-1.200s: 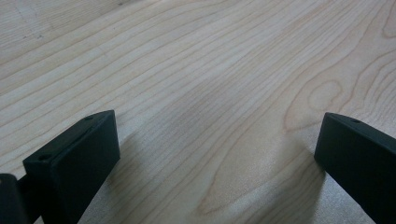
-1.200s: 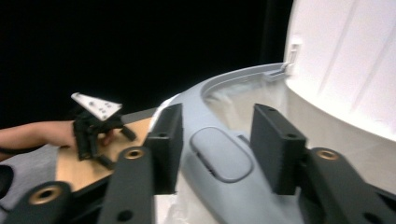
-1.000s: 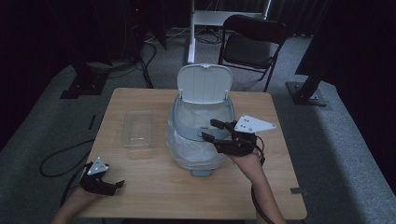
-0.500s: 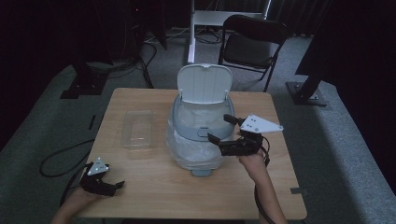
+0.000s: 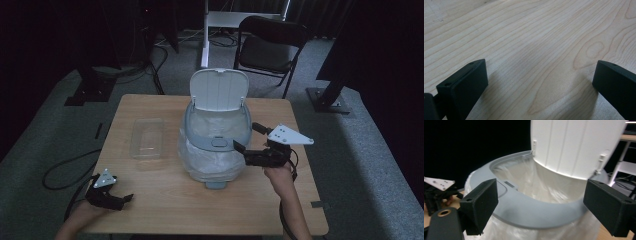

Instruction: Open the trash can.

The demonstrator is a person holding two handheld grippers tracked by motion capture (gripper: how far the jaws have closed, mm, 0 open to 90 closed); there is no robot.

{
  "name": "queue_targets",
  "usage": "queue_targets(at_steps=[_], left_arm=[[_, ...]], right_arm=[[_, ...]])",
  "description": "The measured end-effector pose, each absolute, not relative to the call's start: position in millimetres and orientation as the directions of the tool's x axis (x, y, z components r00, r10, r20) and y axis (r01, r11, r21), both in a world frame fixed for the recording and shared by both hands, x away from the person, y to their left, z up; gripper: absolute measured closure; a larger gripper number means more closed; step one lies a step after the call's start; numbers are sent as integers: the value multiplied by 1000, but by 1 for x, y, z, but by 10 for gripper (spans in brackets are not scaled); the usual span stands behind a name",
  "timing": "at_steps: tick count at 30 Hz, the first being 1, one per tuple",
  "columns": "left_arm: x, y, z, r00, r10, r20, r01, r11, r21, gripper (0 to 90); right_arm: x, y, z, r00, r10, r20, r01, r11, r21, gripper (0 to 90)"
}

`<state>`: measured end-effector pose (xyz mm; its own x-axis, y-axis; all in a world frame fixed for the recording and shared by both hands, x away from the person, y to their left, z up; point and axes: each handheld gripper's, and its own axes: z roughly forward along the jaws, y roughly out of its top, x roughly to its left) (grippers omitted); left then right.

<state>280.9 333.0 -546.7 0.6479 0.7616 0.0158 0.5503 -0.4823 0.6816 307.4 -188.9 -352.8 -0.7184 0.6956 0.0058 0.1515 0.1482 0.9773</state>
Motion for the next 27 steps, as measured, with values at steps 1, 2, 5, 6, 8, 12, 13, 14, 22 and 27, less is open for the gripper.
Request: queue_targets(at_steps=[1, 2, 5, 6, 8, 12, 13, 14, 22, 27], left_arm=[[281, 333, -547, 648, 762, 16, 551, -482, 681, 9], [281, 333, -547, 648, 762, 16, 551, -482, 681, 9], [281, 333, -547, 648, 762, 16, 551, -482, 681, 9], [281, 333, -547, 648, 762, 16, 551, -482, 681, 8], [281, 333, -547, 648, 762, 16, 550, -482, 682, 9], [281, 333, -547, 648, 762, 16, 550, -482, 682, 9], [281, 333, -547, 648, 762, 16, 551, -482, 682, 9], [281, 333, -547, 647, 762, 15, 551, -482, 682, 9], [281, 333, -547, 649, 761, 15, 549, -482, 682, 9], [281, 333, -547, 645, 764, 16, 551, -480, 683, 9]], right_arm=[[307, -191, -353, -714, 700, 5, 153, 149, 977, 120], [306, -193, -354, -710, 704, 3, 151, 148, 977, 121], [304, -198, -357, -691, 723, -13, 140, 152, 978, 121], [304, -200, -358, -691, 723, -10, 141, 148, 979, 121], [303, -204, -360, -677, 736, -9, 142, 143, 979, 120], [301, -211, -366, -658, 753, -6, 143, 133, 981, 121], [300, -214, -367, -654, 756, -4, 143, 129, 981, 120], [300, -216, -369, -647, 763, -5, 139, 125, 982, 121], [297, -236, -384, -606, 795, 2, 159, 119, 980, 121], [295, -244, -398, -585, 811, 5, 176, 121, 977, 121]])
